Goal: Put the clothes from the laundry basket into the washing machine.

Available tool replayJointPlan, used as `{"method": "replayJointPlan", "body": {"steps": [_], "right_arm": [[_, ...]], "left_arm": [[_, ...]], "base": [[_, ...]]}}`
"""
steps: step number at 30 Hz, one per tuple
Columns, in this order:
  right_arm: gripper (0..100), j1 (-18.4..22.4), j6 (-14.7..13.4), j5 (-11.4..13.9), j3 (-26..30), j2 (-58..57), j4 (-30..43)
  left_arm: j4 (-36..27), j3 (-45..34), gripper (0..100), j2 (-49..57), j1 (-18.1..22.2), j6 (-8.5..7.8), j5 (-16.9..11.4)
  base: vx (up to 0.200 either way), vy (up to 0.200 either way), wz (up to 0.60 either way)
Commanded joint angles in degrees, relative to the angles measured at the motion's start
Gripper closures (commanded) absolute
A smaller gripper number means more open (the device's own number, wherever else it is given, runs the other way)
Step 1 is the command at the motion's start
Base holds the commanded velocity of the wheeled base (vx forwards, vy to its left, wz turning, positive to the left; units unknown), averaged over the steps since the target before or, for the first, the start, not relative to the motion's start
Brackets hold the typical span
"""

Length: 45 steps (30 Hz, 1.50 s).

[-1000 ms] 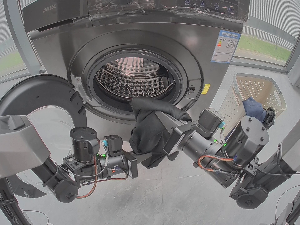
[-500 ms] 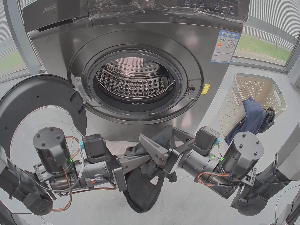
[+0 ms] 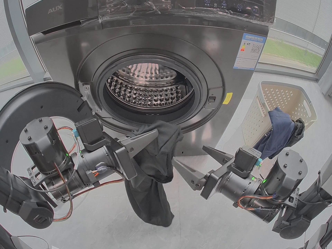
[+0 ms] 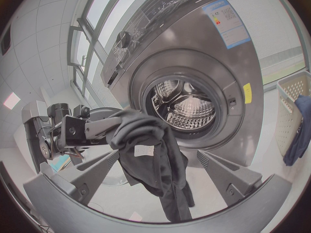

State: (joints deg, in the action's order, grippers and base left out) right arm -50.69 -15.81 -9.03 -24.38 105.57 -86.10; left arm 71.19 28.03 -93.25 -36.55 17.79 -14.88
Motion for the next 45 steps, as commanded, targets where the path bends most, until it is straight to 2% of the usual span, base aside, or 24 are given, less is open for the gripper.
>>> {"method": "replayJointPlan", "body": {"steps": [1,3,8,10,13,21,27,32,35,40,45], "right_arm": [[0,2.00,0.78,-0.11,2.14,-0.54,0.06],[0,3.05,0.87,-0.11,2.14,-0.01,0.58],[0,4.72,1.31,-0.02,3.20,1.74,0.67],[0,5.60,1.57,0.07,4.52,3.77,0.06],[0,6.39,1.57,0.07,4.61,5.79,-0.03],[0,7.27,1.75,0.42,2.06,10.88,-0.12],[0,7.89,2.89,0.60,-5.33,16.69,0.06],[0,7.27,3.77,2.00,-10.95,19.15,-0.12],[0,6.57,4.12,3.67,-12.27,19.15,-0.21],[0,5.42,4.47,4.02,-13.06,19.23,-0.29],[0,6.30,5.18,4.20,-18.95,20.73,-0.21]], "left_arm": [[0.97,-0.34,100,1.66,0.42,1.64,-0.67],[1.67,-0.16,100,2.45,0.42,2.60,-0.94],[2.28,0.10,100,3.69,0.42,3.22,-1.73],[2.55,-0.16,100,5.27,0.34,4.45,-3.48],[2.81,-0.52,100,6.59,0.34,5.07,-4.01],[2.46,-1.40,100,9.13,-0.10,5.15,-4.19],[2.64,-1.57,100,9.22,-0.19,5.15,-4.19],[2.64,-2.19,100,9.22,-0.19,5.15,-4.19],[2.64,-2.71,100,9.13,-0.19,5.15,-4.19],[2.64,-2.80,100,9.13,-0.10,5.15,-4.19],[2.64,-3.07,100,9.22,-0.19,5.15,-4.19]], "base": [[0.000,0.000,0.00],[0.000,0.000,0.00],[0.000,0.000,0.00],[0.000,0.000,0.00],[0.000,0.000,0.00],[0.000,0.000,0.00],[0.000,0.000,0.00],[0.000,0.000,0.00],[0.000,0.000,0.00],[0.000,0.000,0.00],[0.000,0.000,0.00]]}}
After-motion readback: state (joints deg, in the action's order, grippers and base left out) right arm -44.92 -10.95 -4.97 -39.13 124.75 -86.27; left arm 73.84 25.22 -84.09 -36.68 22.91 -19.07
